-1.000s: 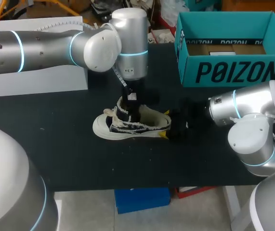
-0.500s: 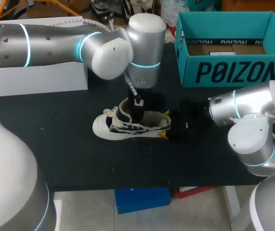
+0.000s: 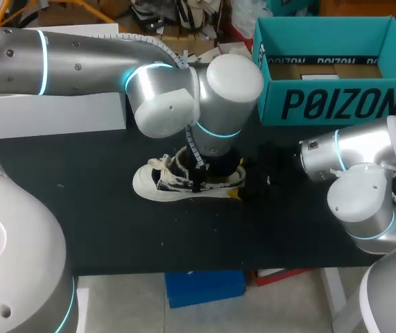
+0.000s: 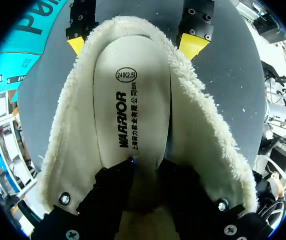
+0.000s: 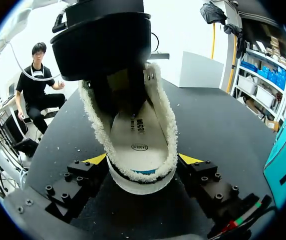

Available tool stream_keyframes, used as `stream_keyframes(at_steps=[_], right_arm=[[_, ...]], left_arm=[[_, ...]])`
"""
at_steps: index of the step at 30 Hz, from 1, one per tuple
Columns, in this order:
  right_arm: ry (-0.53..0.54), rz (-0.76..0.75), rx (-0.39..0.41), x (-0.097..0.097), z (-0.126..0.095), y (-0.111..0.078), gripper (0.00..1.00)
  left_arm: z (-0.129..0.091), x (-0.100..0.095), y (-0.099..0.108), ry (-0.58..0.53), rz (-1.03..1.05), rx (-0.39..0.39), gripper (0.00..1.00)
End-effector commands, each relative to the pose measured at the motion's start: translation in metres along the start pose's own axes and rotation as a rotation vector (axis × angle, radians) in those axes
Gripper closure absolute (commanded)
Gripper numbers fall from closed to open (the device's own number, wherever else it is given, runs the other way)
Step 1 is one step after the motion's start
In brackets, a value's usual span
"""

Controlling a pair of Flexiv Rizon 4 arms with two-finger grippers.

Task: Take the shoe out of the shoebox, open the shoe tongue, remove and reinsert the insole, then place the shoe into the shoebox

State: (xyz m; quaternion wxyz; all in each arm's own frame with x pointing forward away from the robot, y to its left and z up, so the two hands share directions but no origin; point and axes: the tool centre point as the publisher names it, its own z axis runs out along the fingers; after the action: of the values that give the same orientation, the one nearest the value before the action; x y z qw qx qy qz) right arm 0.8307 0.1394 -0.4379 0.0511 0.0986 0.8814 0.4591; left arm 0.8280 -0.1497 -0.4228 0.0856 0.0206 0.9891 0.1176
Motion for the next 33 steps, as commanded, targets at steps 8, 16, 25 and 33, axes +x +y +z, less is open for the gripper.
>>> stream_keyframes(at_steps=[8,16,25,33], right_arm=[[-0.001,0.002,0.004,-0.002,0.001,-0.002,1.0],[-0.001,0.002,0.004,-0.002,0.001,-0.002,1.0],[-0.001,0.002,0.004,-0.002,0.001,-0.002,1.0],[-0.001,0.002,0.004,-0.002,0.001,-0.002,0.99]], left_arm=[[0.047,-0.02,0.015,-0.321,-0.036,0.056,0.65],[0.028,-0.028,0.018,-0.403,-0.064,0.143,0.64],[0.017,-0.028,0.013,-0.406,-0.041,0.188,0.75],[0.021,-0.023,0.008,-0.329,0.005,0.202,1.0]])
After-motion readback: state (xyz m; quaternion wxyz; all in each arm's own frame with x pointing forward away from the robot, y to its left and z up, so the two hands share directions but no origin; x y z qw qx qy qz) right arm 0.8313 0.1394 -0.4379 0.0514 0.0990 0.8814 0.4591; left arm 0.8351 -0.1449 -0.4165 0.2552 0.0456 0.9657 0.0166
